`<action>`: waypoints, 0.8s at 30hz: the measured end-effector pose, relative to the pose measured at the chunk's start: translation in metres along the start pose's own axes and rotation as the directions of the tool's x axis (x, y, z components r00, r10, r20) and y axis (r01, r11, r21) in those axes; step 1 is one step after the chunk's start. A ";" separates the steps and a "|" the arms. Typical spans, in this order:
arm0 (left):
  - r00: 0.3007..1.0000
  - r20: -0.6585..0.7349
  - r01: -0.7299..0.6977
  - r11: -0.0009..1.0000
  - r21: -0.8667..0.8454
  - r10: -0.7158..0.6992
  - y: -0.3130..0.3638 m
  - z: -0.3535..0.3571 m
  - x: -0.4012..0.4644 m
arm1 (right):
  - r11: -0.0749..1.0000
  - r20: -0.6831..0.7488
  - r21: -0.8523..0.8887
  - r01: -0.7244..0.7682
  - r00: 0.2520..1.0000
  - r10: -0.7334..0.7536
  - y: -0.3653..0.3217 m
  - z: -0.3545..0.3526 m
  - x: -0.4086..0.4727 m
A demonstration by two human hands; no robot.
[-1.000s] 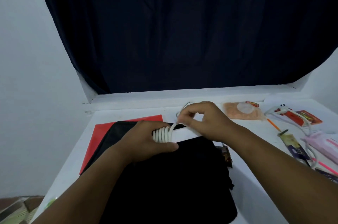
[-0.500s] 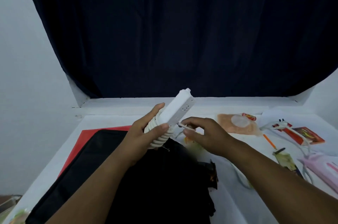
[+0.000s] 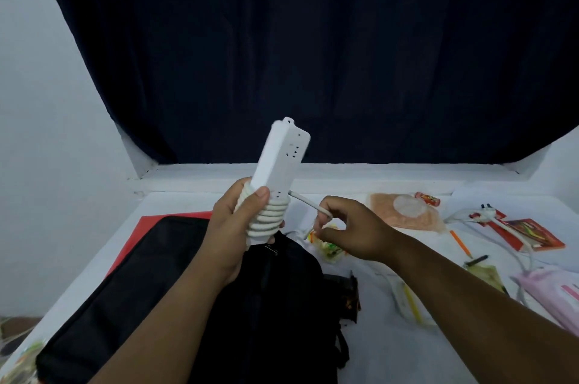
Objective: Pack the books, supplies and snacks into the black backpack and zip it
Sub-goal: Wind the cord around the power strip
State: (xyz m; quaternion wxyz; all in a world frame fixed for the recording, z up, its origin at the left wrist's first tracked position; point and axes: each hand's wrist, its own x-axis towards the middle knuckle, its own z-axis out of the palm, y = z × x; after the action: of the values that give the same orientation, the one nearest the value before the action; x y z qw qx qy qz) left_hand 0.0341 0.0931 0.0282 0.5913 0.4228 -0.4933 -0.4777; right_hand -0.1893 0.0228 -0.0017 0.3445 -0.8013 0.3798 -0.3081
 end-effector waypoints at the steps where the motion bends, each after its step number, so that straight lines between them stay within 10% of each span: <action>1: 1.000 -0.011 -0.014 1.000 -0.005 0.014 0.002 0.000 0.000 | 0.997 -0.019 0.073 -0.012 1.000 0.014 0.001 0.000 -0.002; 8: 0.981 -0.180 -0.057 0.994 0.088 0.073 0.011 0.001 -0.002 | 0.906 -0.158 0.409 -0.107 0.970 0.186 -0.001 -0.006 -0.007; 16: 0.941 -0.273 -0.025 0.847 0.531 0.199 0.002 -0.003 0.007 | 0.981 -0.045 -0.148 -0.123 0.992 0.117 -0.025 0.001 -0.009; 24: 0.993 0.044 -0.097 0.523 0.847 0.113 -0.011 -0.019 0.018 | 0.734 0.018 -0.662 0.149 0.983 -0.183 -0.069 -0.009 -0.008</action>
State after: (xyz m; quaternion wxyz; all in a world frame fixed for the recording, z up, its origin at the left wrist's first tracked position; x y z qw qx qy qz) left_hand 0.0527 0.0739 0.0177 0.3437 0.6299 -0.6826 -0.1385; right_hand -0.1727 0.0590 0.0554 0.0008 -0.8941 0.3994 -0.2028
